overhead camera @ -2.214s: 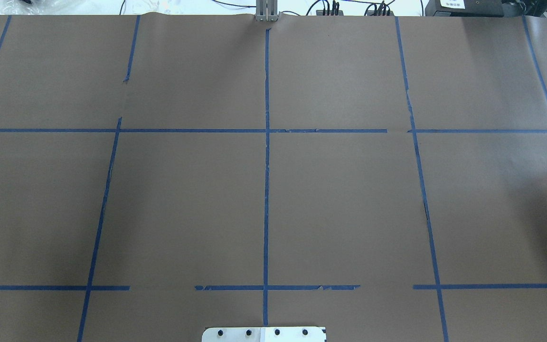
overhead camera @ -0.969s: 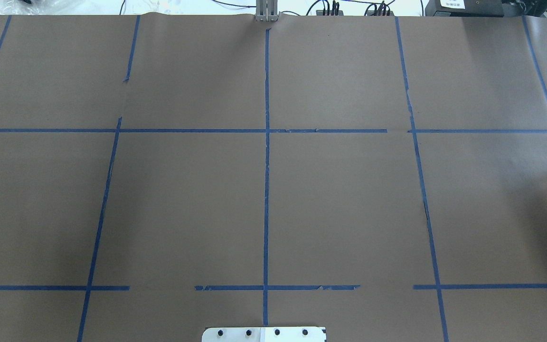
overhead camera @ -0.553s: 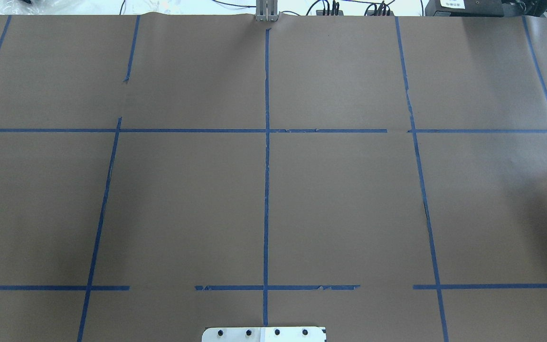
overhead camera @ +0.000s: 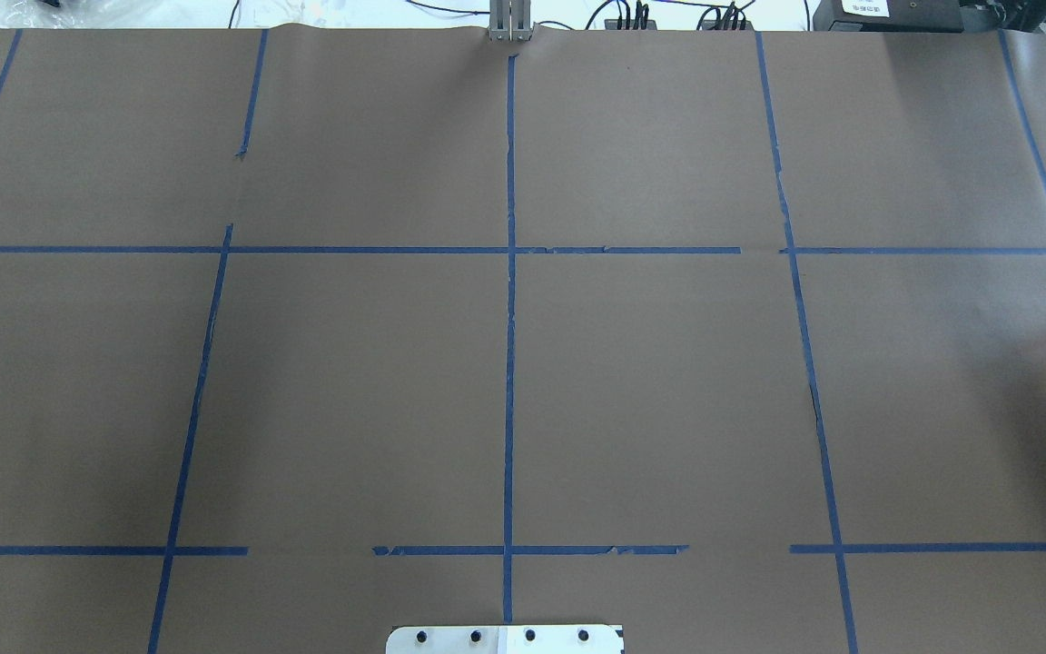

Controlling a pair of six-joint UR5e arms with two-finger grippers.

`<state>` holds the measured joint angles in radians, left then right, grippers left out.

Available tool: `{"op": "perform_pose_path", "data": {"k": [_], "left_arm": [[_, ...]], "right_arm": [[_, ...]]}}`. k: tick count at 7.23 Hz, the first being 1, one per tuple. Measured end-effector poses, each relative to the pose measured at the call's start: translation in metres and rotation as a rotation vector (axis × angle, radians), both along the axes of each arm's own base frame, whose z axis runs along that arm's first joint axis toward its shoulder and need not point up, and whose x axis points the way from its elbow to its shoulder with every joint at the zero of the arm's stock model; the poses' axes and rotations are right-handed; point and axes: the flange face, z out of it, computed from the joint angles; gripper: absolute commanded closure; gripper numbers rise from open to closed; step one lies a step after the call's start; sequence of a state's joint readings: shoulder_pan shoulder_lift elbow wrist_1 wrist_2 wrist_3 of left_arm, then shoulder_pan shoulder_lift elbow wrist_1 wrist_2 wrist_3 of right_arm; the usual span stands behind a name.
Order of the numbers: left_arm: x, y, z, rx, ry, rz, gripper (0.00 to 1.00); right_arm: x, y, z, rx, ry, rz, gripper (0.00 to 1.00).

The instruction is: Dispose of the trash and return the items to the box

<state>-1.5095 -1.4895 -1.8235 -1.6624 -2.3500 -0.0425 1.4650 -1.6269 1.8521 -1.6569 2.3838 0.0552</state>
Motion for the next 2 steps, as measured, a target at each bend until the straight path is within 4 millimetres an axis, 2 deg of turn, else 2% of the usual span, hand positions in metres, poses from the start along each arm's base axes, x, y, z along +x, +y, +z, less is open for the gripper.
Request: {"op": "perform_pose_path", "data": {"k": [2], "left_arm": [[0.0, -0.0002, 0.0029, -0.007, 0.0, 0.0, 0.0]], "right_arm": [[0.0001, 0.0006, 0.001, -0.001, 0.0, -0.001, 0.0]]}}
